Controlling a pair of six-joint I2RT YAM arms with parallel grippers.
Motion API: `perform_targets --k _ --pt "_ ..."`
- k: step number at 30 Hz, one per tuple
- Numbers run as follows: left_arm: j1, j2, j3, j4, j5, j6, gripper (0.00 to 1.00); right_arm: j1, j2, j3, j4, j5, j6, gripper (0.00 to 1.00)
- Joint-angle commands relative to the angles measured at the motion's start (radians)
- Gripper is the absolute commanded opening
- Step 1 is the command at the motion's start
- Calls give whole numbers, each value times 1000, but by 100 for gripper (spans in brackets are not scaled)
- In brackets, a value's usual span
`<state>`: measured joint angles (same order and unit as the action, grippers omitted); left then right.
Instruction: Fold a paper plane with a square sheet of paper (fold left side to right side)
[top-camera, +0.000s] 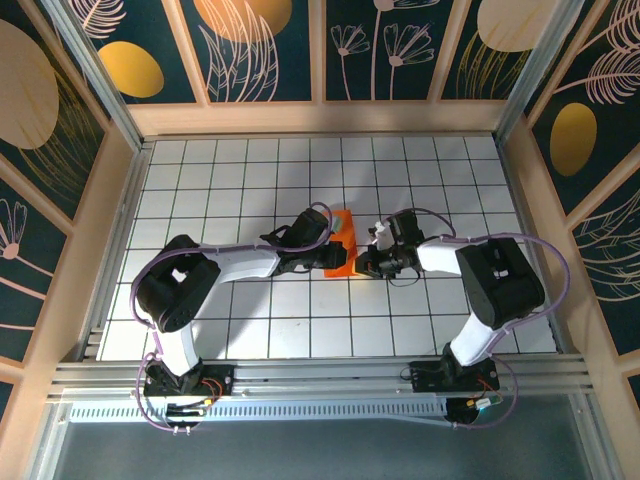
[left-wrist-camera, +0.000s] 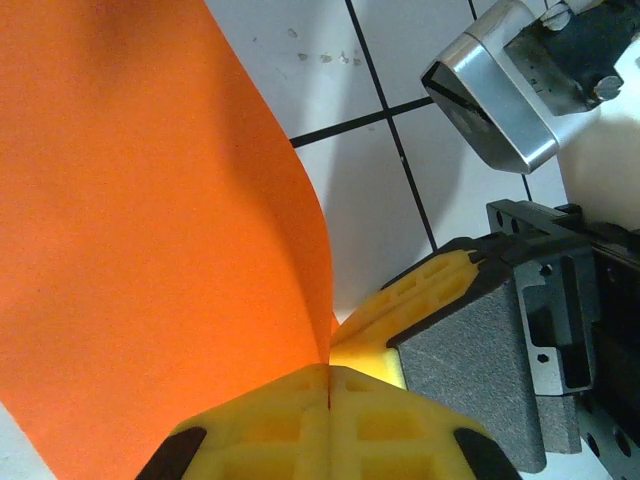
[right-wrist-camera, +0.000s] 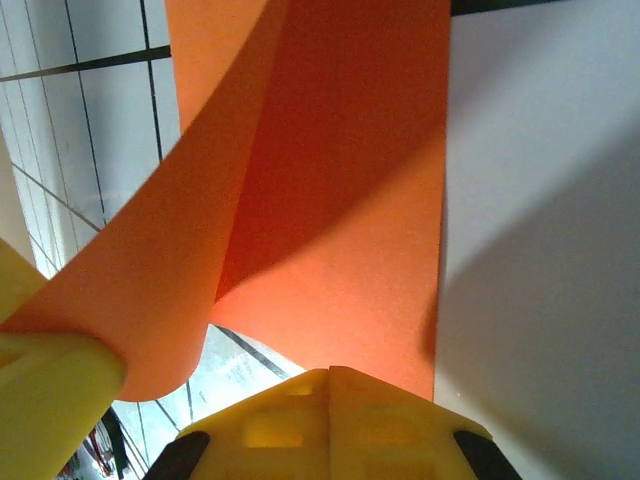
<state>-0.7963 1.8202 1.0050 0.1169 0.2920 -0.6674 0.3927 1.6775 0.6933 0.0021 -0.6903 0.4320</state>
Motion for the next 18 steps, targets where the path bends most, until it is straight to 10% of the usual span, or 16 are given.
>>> perform_targets --k 1,18 --pt "13 -4 -17 8 20 -1 0 5 26 11 -28 37 -8 0" --pt "87 9 -5 -70 38 115 0 5 58 22 -81 74 -49 0"
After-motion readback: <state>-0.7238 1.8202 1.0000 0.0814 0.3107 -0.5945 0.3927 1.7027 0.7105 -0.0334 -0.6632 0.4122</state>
